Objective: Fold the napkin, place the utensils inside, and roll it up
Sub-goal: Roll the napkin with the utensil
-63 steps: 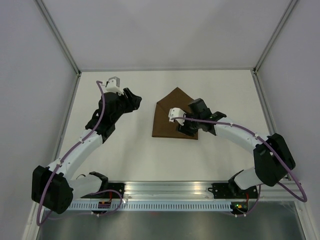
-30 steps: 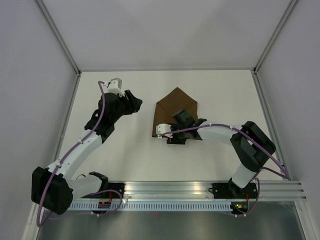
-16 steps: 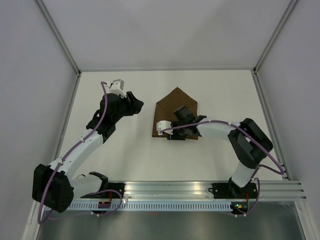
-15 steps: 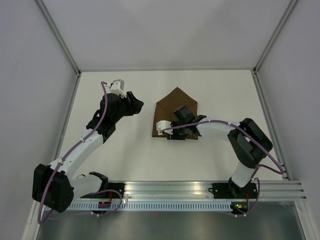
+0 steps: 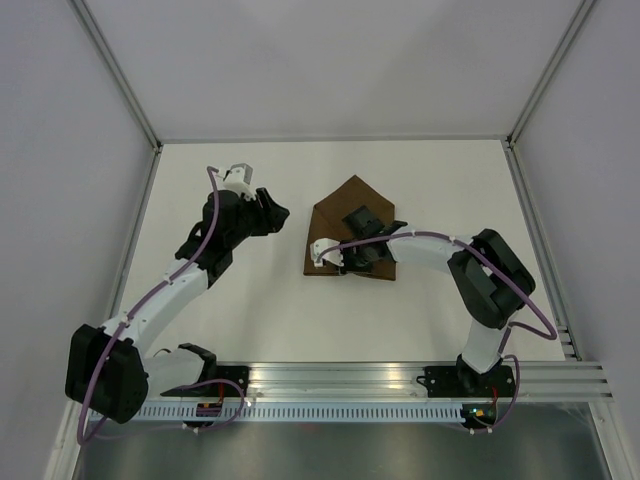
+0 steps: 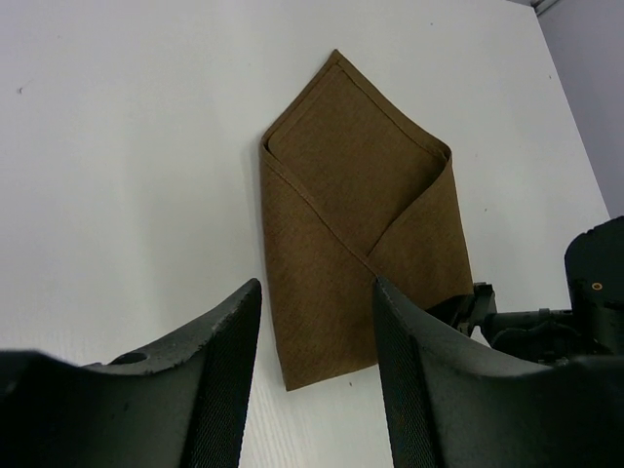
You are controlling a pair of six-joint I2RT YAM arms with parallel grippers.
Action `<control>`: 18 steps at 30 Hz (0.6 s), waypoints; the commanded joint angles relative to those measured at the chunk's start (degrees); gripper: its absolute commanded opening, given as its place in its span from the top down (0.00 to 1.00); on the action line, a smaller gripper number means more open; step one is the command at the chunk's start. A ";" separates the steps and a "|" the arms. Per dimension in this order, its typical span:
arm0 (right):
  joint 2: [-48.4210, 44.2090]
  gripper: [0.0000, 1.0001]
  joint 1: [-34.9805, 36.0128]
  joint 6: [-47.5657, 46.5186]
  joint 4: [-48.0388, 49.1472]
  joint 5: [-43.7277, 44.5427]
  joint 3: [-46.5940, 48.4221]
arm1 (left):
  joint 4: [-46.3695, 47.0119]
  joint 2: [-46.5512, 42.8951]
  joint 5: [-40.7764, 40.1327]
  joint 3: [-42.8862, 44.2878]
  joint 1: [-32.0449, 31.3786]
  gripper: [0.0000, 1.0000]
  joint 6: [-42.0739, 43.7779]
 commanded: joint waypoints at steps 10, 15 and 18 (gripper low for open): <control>9.23 0.82 -4.39 -3.36 -24.35 -12.59 7.65 | 10.95 -8.04 -3.10 -7.25 -6.54 0.50 7.03; 13.62 0.83 -6.76 -6.18 -32.45 -17.08 11.79 | 21.47 -13.14 -11.54 -15.23 -13.41 0.55 14.58; 15.64 0.83 -8.25 -7.77 -36.23 -18.93 13.90 | 28.16 -16.39 -15.50 -21.47 -18.33 0.56 19.50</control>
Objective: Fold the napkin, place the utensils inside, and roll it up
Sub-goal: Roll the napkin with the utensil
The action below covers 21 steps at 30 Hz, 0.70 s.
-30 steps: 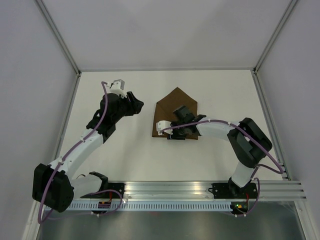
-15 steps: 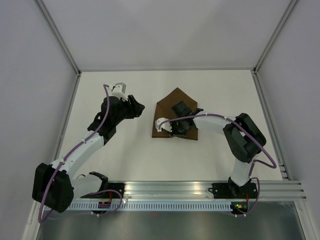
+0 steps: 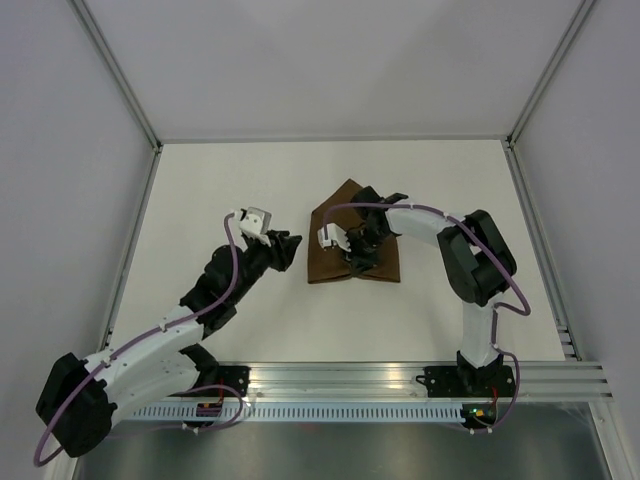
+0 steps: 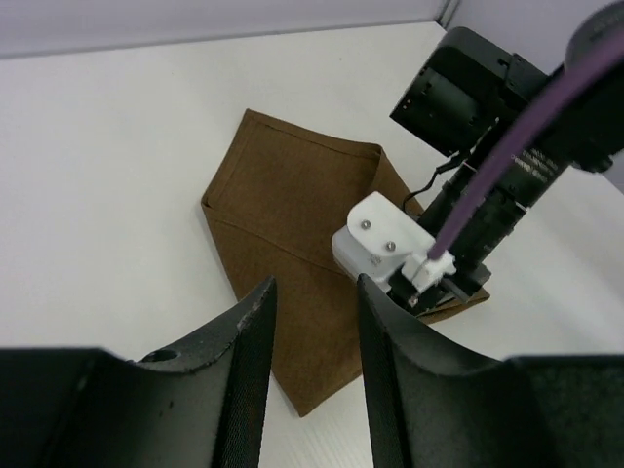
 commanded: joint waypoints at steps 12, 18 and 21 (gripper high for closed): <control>10.67 0.83 -4.21 -5.86 -21.55 -5.28 3.29 | 30.70 -6.40 -9.47 -17.16 -16.79 0.53 28.79; 11.11 0.84 -4.30 -5.25 -21.11 -5.37 3.46 | 24.37 3.18 -5.17 -11.88 -21.71 0.52 35.04; 11.38 0.84 -4.39 -5.24 -21.19 -5.37 3.47 | 23.40 10.73 -4.63 -8.55 -24.87 0.51 38.90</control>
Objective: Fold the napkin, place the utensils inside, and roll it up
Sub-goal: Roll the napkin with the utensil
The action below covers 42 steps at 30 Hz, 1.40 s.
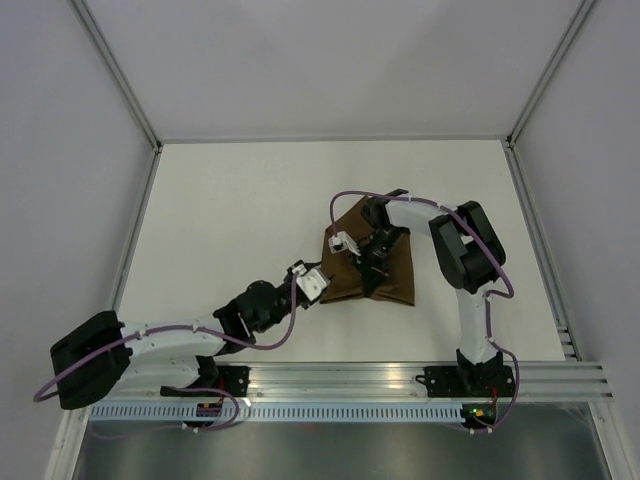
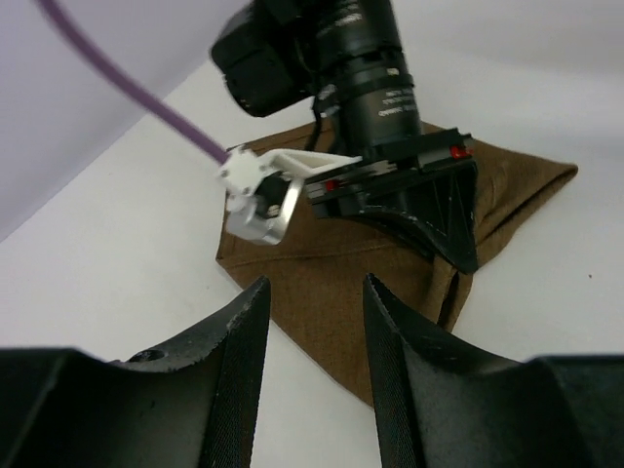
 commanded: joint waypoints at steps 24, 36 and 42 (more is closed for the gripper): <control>4.74 0.85 -1.34 -2.23 2.31 5.98 -2.33 | -7.49 32.95 6.87 18.09 -9.73 0.45 18.22; 5.35 0.86 -1.78 -2.32 1.95 5.98 -2.07 | -9.50 39.72 5.63 21.61 -8.85 0.47 22.53; 5.88 0.87 -1.95 -2.75 1.51 5.89 -1.72 | -10.91 41.74 5.37 22.31 -8.76 0.56 21.48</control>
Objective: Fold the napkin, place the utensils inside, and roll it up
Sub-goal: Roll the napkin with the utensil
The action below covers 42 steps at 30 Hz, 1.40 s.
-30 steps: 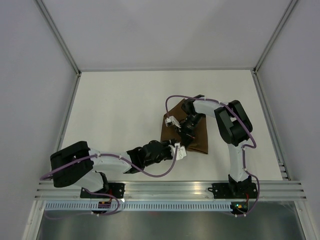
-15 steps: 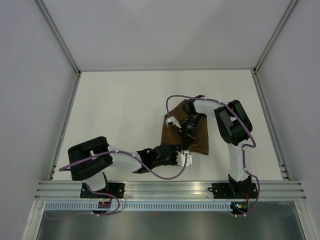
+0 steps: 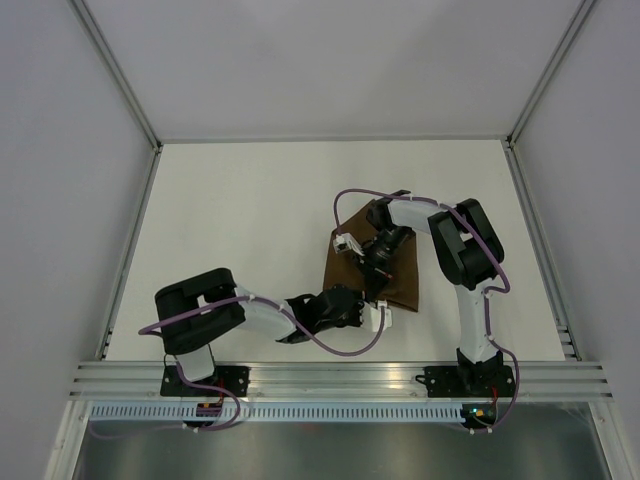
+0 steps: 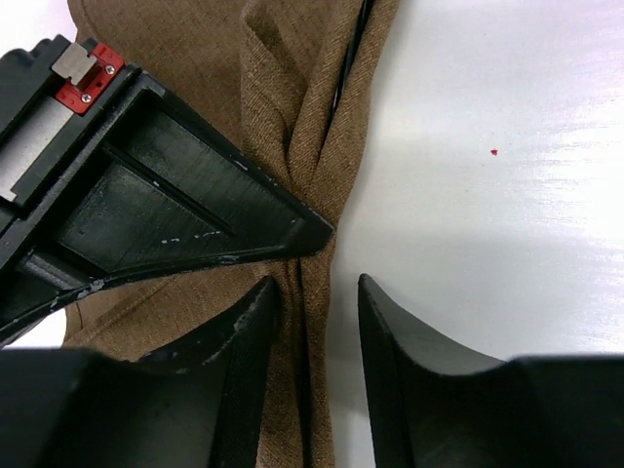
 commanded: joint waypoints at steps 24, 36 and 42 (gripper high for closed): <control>-4.88 0.59 -1.54 -0.43 4.95 5.45 -1.67 | -16.25 1.60 9.20 8.49 4.48 0.98 -8.84; -14.30 0.48 -8.48 3.62 5.56 -1.41 -0.97 | -23.54 1.15 22.04 12.53 10.45 0.98 -16.05; -18.87 0.48 -15.15 5.38 8.81 -5.98 -2.63 | -29.85 4.05 34.78 16.92 15.99 0.98 -22.11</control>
